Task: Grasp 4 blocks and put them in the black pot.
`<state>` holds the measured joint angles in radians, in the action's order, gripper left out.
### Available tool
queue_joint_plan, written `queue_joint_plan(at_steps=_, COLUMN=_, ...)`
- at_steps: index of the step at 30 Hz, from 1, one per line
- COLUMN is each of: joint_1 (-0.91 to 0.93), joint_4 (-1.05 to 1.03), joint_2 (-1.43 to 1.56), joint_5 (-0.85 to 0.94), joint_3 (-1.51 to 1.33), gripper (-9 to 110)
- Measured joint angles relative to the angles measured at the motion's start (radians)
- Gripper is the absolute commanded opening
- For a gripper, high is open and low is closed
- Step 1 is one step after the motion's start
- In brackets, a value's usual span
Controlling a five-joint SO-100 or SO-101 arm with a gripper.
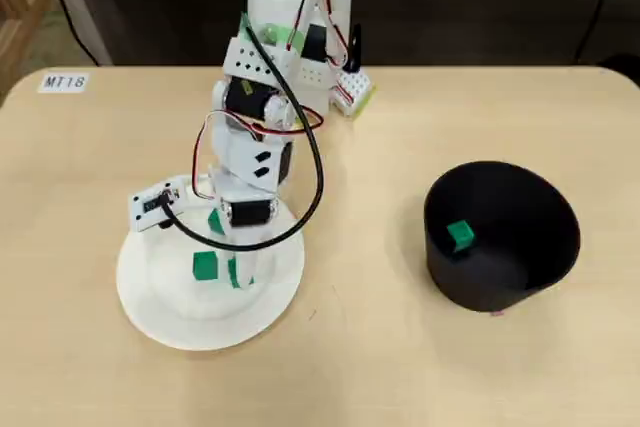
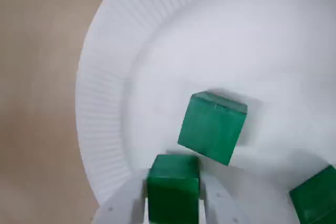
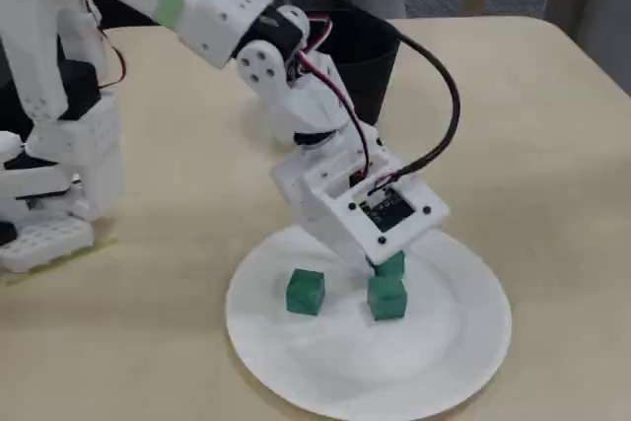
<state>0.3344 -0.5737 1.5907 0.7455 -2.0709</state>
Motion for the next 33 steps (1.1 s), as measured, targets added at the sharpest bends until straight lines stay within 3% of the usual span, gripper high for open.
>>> queue_joint_plan(at_steps=8, joint_1=0.000, joint_4=0.000, joint_2=-0.014, joint_5=-0.018, joint_3=0.015, gripper=-2)
queue_joint_plan(at_steps=18, joint_1=-0.028, joint_4=-0.071, joint_2=0.163, joint_5=-0.117, joint_3=0.020, gripper=-2)
queue_joint_plan(at_steps=33, joint_1=-0.598, joint_4=-0.345, joint_2=0.584, joint_5=-0.592, joint_3=0.124, gripper=-2)
